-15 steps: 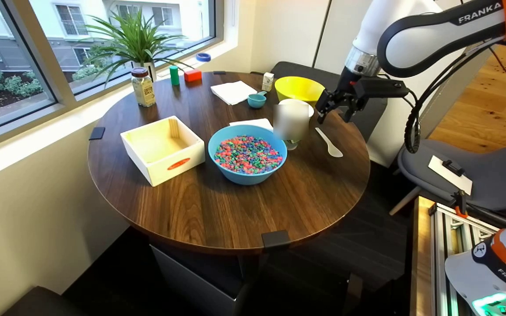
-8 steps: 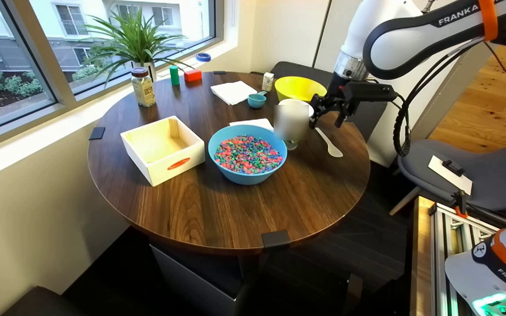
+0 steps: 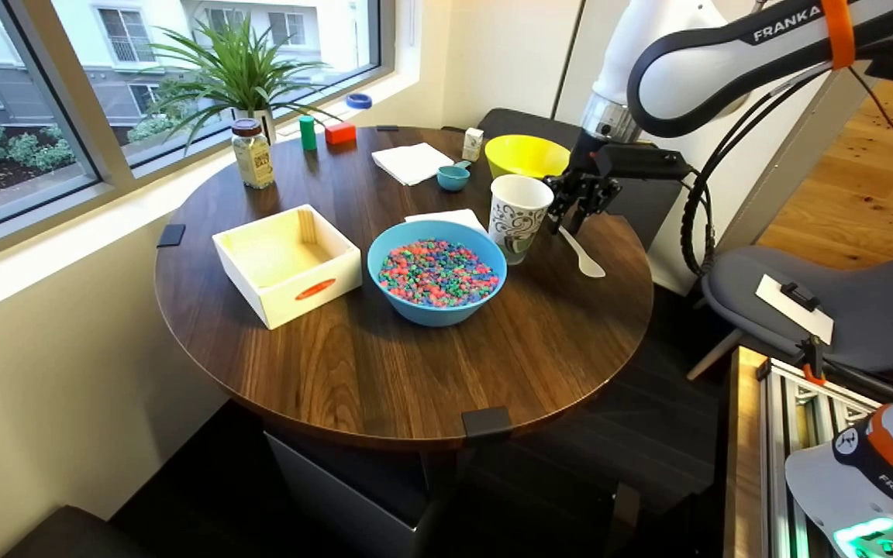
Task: Pick the white spoon up and place it inside the cup
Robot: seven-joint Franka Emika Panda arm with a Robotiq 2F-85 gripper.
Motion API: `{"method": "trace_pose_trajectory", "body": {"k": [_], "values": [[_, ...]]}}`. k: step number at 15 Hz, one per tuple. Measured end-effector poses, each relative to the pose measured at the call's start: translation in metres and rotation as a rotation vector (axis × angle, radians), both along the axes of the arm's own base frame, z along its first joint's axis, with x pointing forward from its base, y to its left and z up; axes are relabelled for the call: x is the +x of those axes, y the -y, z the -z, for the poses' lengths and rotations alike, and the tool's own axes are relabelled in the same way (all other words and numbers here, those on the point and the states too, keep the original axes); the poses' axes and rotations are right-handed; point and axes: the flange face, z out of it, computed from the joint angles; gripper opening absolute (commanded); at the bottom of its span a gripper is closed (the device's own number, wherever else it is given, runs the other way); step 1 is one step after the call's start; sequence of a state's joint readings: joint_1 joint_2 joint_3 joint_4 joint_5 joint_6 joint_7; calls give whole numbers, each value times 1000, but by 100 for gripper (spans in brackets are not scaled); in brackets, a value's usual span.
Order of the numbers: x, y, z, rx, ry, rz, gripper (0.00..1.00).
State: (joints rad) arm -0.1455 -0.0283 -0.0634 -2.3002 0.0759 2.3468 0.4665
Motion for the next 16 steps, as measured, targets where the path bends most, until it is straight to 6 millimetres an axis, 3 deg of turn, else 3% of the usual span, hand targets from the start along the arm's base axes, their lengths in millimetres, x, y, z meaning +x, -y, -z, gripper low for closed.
{"method": "trace_pose_trajectory", "body": {"k": [1, 3, 11, 16], "values": [[1, 1, 0, 2, 0, 2, 4], [2, 2, 0, 4, 0, 5, 0], [3, 4, -3, 11, -21, 8, 3], [-1, 8, -31, -29, 25, -7, 3]]}}
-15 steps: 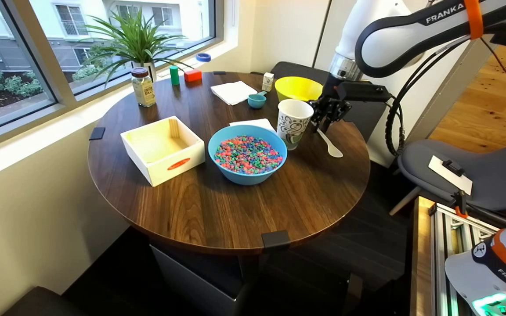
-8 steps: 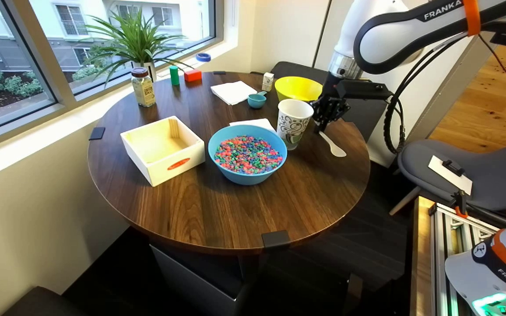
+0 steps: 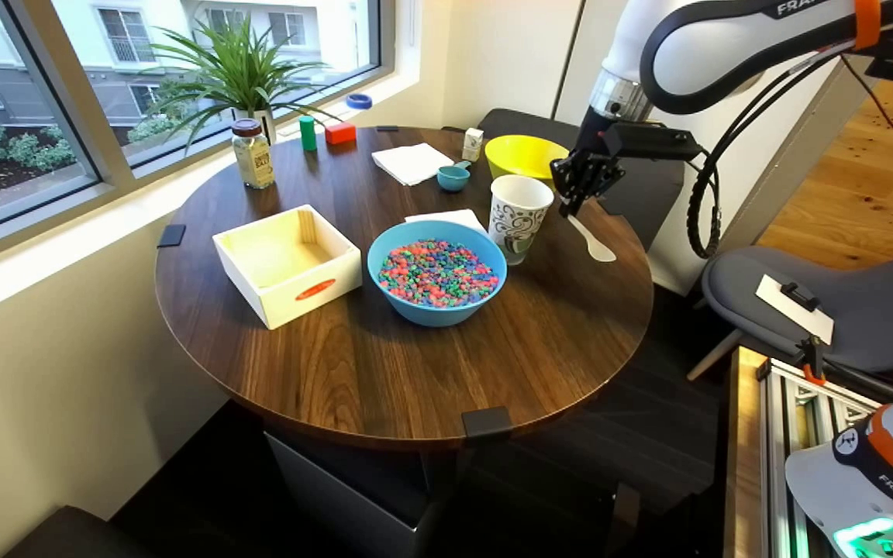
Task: Pick the white spoon up and place it inside the cup
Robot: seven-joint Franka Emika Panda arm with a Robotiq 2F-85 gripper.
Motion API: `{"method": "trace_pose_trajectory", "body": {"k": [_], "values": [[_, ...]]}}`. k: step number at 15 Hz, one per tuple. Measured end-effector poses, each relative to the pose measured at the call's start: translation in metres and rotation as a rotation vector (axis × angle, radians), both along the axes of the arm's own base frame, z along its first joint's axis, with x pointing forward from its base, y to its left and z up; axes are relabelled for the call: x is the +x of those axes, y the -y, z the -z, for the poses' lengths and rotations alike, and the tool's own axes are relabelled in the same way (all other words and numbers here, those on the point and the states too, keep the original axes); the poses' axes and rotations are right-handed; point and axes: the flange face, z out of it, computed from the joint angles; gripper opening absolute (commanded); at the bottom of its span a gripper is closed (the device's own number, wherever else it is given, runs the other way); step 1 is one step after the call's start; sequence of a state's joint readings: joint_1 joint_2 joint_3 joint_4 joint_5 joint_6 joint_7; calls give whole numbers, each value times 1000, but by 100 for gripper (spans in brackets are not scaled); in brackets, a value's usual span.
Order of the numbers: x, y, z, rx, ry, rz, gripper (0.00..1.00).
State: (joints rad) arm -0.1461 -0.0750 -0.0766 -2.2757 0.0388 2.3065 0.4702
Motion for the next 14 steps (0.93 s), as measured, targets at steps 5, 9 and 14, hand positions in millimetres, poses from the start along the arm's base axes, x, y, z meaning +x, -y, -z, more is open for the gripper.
{"method": "trace_pose_trajectory", "body": {"k": [5, 9, 14], "values": [[-11, -6, -49, -144, 68, -42, 3], [-16, -28, -88, -289, 139, -84, 3], [-16, -70, -120, -432, 252, -144, 3]]}}
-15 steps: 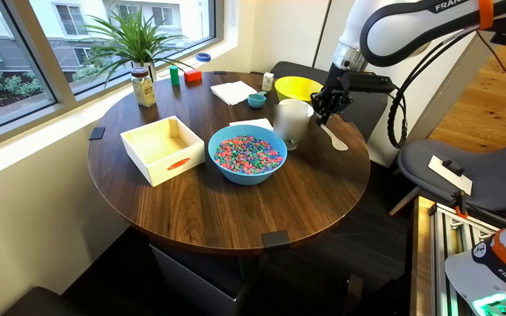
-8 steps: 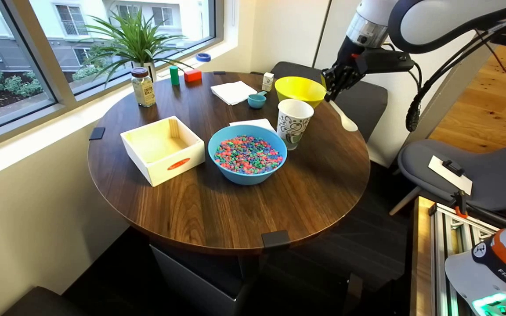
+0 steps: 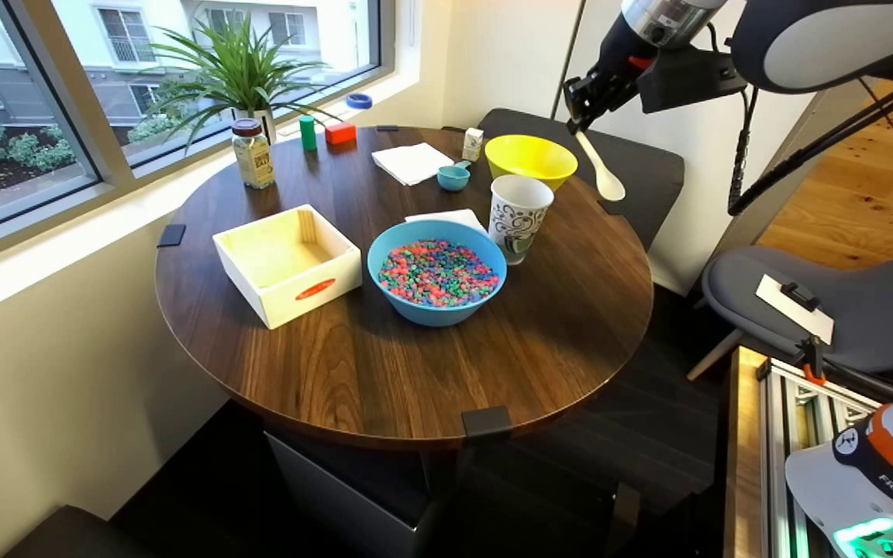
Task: Pick the white spoon up and place it inside the cup
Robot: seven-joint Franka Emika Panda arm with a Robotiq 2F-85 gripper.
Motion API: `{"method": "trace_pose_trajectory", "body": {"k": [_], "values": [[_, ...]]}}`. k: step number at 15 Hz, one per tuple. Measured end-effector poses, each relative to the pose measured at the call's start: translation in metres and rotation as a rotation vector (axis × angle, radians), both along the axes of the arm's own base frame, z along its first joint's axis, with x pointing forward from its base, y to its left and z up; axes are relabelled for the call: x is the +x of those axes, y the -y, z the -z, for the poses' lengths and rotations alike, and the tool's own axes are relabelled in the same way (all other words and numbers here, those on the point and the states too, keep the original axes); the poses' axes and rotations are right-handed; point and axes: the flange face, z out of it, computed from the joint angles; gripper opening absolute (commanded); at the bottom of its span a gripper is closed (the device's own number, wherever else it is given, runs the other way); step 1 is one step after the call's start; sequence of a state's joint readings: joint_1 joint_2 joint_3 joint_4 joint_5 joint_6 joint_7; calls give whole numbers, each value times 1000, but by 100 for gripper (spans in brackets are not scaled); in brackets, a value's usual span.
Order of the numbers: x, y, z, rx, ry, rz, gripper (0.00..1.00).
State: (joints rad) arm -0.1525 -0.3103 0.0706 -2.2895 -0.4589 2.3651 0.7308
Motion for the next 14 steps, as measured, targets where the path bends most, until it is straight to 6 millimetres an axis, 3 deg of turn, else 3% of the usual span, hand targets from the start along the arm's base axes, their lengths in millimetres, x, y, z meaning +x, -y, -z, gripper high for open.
{"method": "trace_pose_trajectory", "body": {"k": [7, 14], "values": [[2, -52, -23, -109, 185, -80, 3], [4, -74, -18, -180, 317, -99, 3]]}}
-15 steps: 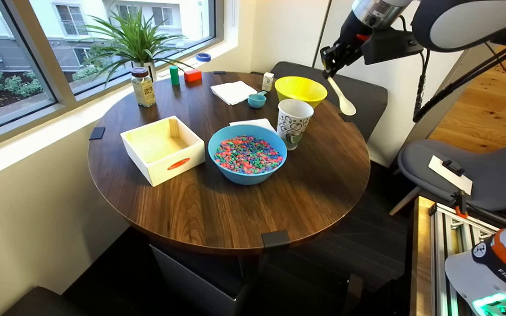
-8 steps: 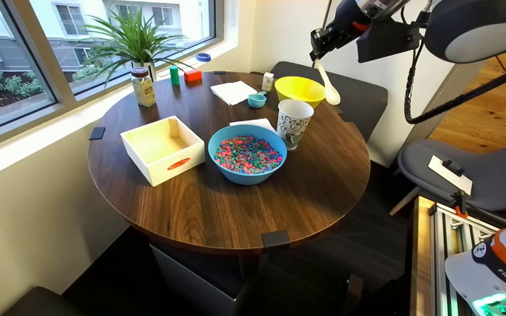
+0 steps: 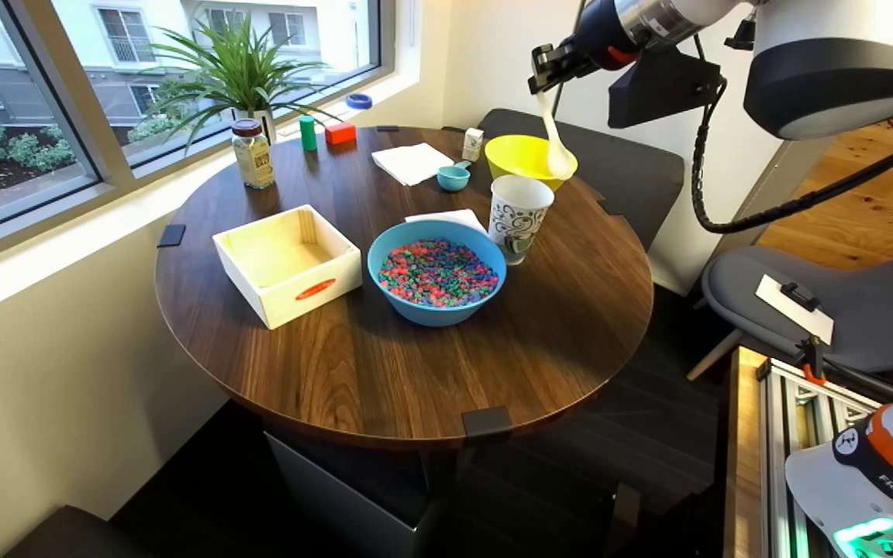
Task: Pick the white spoon up and place it inside the cup
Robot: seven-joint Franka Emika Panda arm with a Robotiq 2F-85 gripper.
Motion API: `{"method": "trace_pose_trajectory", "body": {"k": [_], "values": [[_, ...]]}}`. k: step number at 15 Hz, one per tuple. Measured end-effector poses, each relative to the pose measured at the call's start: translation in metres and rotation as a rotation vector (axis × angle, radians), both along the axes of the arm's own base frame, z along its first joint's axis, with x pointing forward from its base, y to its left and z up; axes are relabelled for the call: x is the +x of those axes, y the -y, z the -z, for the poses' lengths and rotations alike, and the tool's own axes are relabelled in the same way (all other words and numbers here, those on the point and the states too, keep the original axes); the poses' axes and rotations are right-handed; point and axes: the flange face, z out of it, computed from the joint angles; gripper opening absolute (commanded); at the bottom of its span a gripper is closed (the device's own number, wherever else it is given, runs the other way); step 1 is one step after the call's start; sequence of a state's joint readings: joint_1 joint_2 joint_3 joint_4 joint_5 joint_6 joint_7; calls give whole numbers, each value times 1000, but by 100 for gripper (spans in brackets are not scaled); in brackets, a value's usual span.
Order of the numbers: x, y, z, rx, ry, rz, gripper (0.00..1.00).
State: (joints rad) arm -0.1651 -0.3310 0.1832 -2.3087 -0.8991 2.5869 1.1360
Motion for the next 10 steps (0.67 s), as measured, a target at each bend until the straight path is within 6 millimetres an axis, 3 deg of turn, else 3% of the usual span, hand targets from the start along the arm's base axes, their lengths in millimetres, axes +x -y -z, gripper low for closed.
{"method": "trace_pose_trajectory", "body": {"k": [10], "values": [[11, -22, 28, -30, 55, -33, 3]]}}
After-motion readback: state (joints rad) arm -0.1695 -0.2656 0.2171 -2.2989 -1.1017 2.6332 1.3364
